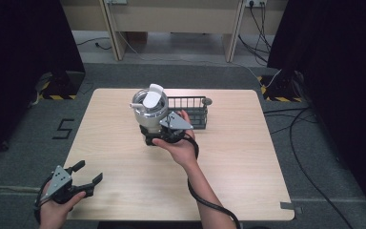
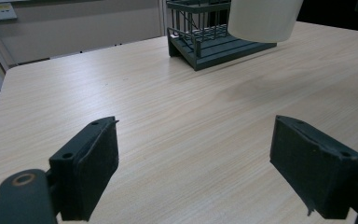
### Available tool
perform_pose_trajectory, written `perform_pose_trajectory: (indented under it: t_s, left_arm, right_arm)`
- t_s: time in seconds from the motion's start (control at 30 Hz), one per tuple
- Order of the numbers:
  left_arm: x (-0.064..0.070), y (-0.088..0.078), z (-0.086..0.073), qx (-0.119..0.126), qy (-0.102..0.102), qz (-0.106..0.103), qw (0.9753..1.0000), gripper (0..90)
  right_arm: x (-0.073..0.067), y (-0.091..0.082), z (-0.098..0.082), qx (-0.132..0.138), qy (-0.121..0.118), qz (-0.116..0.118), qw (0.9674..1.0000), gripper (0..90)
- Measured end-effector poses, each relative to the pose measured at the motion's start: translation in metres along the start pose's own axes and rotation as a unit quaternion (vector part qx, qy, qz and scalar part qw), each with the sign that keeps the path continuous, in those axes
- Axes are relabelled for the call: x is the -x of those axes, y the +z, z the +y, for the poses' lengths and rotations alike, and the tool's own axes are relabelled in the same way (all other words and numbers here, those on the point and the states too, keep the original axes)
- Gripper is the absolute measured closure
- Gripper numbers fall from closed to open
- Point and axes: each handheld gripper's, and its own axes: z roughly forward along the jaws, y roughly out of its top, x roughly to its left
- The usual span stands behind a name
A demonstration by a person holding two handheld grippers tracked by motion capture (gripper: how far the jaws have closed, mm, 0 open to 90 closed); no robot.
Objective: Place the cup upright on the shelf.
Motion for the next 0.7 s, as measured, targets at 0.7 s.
perform_pose_trajectory:
  t_s: [0.7]
  left_arm:
    - [0.000,0.000,0.000,0.000,-0.002,0.000,1.0000,14.7]
  right_arm:
    - [0.021,-0.011,0.009,0.010,0.006,-0.041,0.9991,10.6]
